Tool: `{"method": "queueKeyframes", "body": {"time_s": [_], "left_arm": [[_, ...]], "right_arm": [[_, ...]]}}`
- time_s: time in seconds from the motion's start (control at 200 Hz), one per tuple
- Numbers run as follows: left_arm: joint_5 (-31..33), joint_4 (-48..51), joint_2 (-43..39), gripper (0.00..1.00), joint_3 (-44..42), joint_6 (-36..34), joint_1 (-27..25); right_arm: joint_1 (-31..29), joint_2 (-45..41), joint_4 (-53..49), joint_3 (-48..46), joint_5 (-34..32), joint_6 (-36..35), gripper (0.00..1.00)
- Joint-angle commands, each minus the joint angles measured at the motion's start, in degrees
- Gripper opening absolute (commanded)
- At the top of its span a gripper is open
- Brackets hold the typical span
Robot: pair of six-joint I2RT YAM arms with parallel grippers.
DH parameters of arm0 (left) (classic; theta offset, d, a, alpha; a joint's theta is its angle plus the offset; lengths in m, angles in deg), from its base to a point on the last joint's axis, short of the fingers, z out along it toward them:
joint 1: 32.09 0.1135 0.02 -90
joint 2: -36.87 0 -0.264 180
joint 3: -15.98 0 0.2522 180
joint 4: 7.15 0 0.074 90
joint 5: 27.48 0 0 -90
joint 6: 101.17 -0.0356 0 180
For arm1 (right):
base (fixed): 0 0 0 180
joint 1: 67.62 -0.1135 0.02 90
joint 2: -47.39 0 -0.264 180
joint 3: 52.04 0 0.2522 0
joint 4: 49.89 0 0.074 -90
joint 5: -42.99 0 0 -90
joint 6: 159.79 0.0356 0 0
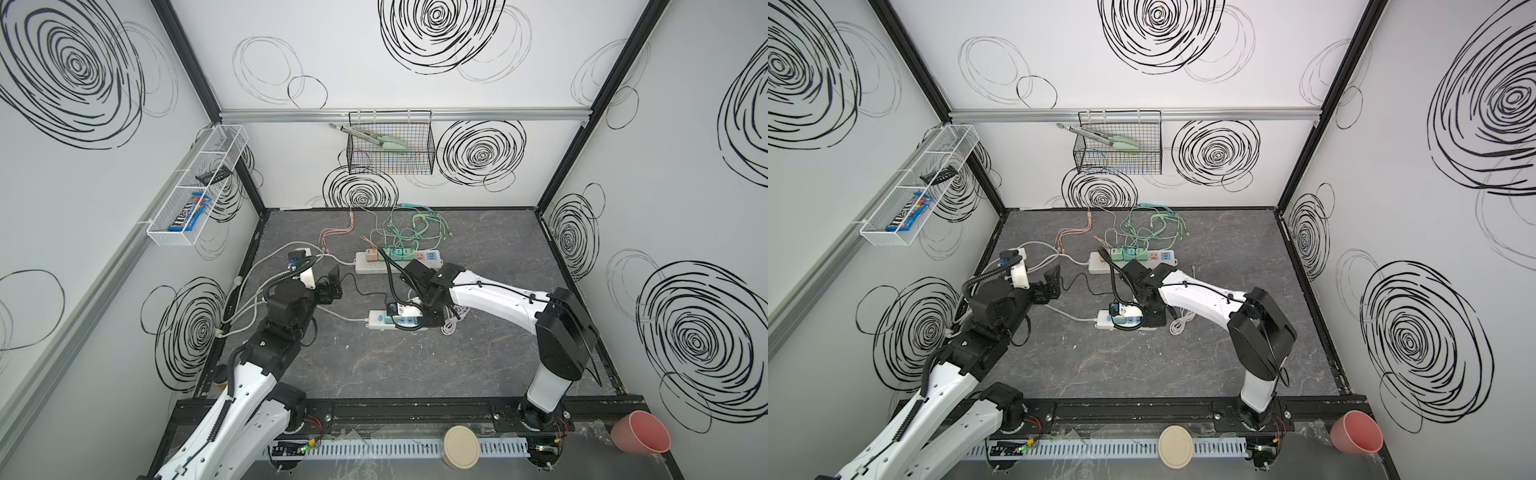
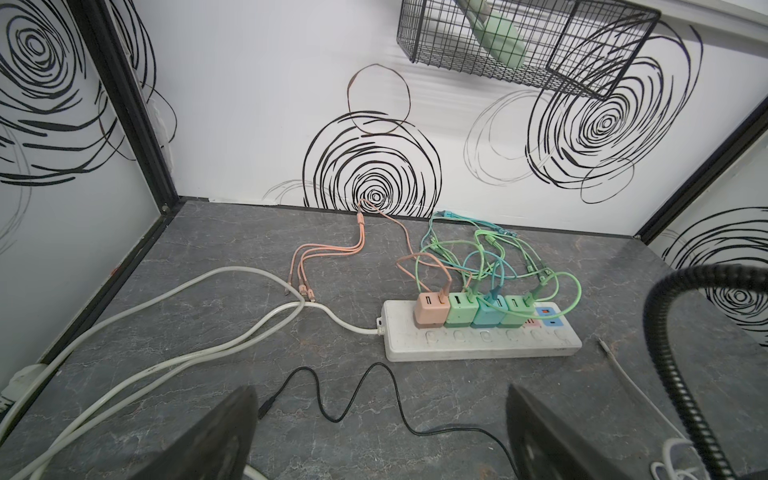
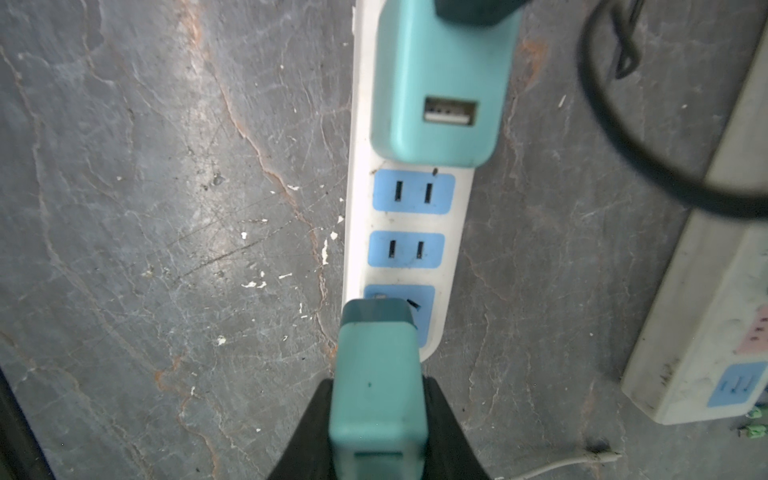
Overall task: Insert the plug
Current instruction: 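Align the teal block's prongs over the free blue socket with the right gripper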
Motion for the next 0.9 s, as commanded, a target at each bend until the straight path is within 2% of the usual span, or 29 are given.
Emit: {"method": "queueKeyframes", "body": {"time_s": [0.0, 0.195, 0.891], "left_arm": [[-0.6, -2.9, 0.0, 0.96, -0.2, -0.5, 0.5], [-0.7, -2.9, 0.2, 0.96, -0.2, -0.5, 0.5], [-0.5, -2.4, -0.1, 0.96, -0.1, -0.6, 0.5]], "right_arm": [[-0.6, -0.2, -3.8, 2.8, -0.8, -1.2, 0.00], [-0.6, -2.0, -3.9, 3.2, -1.1, -1.1, 0.00], [-0.4, 1.9, -4.9, 1.3, -1.7, -0.6, 0.00]]}}
